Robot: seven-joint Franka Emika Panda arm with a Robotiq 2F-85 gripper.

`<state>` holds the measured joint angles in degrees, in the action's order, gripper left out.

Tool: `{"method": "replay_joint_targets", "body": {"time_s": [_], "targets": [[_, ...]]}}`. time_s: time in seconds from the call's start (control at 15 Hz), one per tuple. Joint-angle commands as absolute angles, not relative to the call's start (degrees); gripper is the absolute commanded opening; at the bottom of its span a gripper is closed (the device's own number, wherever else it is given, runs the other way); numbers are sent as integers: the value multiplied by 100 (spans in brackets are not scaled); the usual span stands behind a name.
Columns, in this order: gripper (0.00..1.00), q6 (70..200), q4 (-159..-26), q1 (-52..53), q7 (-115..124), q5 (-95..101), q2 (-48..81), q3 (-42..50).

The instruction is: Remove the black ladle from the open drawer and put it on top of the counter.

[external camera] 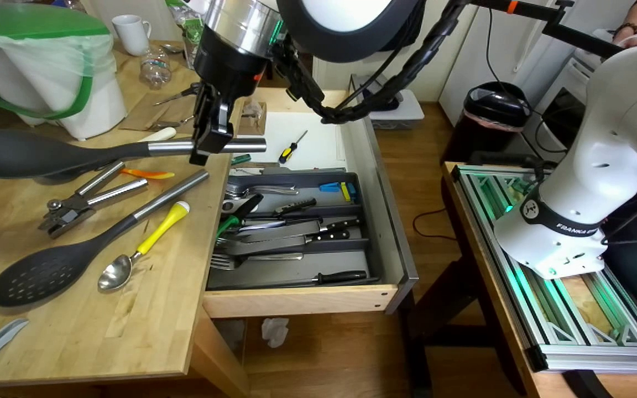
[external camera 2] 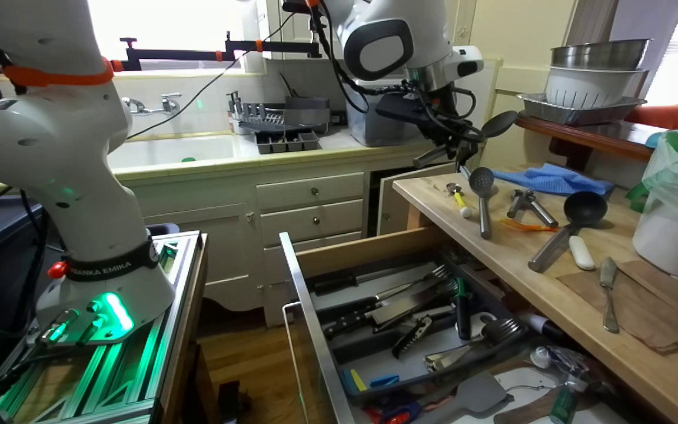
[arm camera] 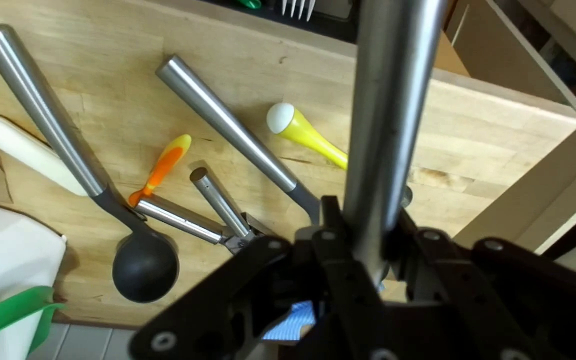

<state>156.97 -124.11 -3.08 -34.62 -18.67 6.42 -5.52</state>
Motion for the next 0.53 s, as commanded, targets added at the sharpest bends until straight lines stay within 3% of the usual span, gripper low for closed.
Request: {"method": "replay_joint_targets", "body": {"time_s": [0.0,0.47], "targets": [[6,15522,-12020,-425,-4191,-1737,1013,-520],[6,15506,-11699,-352,-4107,-171,1538,-242]]}}
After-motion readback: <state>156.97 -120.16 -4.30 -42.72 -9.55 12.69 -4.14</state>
